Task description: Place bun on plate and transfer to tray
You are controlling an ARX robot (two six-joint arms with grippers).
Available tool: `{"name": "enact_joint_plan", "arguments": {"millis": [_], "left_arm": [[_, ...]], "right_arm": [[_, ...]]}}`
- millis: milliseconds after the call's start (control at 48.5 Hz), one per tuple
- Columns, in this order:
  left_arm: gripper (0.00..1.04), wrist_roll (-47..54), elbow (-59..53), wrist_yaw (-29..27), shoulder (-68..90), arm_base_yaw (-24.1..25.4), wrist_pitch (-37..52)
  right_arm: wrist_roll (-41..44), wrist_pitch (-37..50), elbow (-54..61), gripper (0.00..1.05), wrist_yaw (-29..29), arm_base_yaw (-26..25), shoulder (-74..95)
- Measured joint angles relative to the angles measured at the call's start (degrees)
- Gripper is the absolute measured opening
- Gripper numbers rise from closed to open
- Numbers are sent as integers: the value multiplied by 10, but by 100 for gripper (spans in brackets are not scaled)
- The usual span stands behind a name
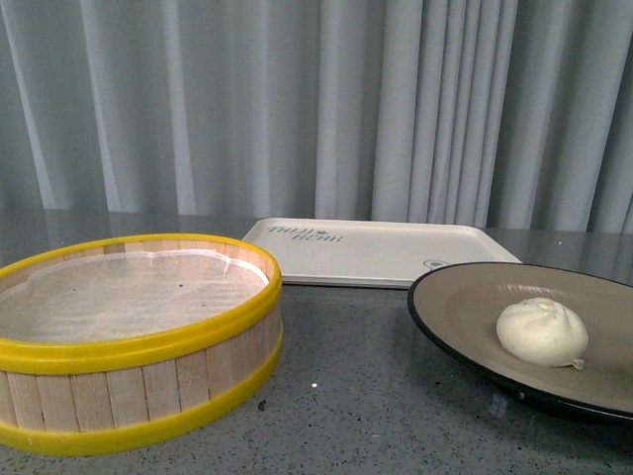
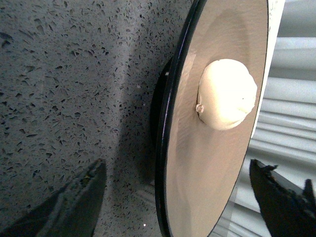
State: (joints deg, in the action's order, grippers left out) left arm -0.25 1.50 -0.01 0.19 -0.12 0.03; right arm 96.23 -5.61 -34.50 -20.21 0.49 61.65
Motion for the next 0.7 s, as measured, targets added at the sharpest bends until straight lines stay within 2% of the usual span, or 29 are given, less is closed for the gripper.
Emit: {"name": "enact_joint_plan", "arguments": {"millis": [124,268,391,453,700], "left_arm": [[98,0,0,0,0,0,0],[98,0,0,0,0,0,0],[98,0,0,0,0,0,0],[98,0,0,0,0,0,0],[98,0,0,0,0,0,0]], "right_arm": [[-15,18,-3,60,1,0,24],[-16,19,-3,37,0,-1,37],[-10,5,-2,9,-1,3,24],[-3,5,-1,3,-3,3,11],[28,38,2,3,-4,-5,0]]}}
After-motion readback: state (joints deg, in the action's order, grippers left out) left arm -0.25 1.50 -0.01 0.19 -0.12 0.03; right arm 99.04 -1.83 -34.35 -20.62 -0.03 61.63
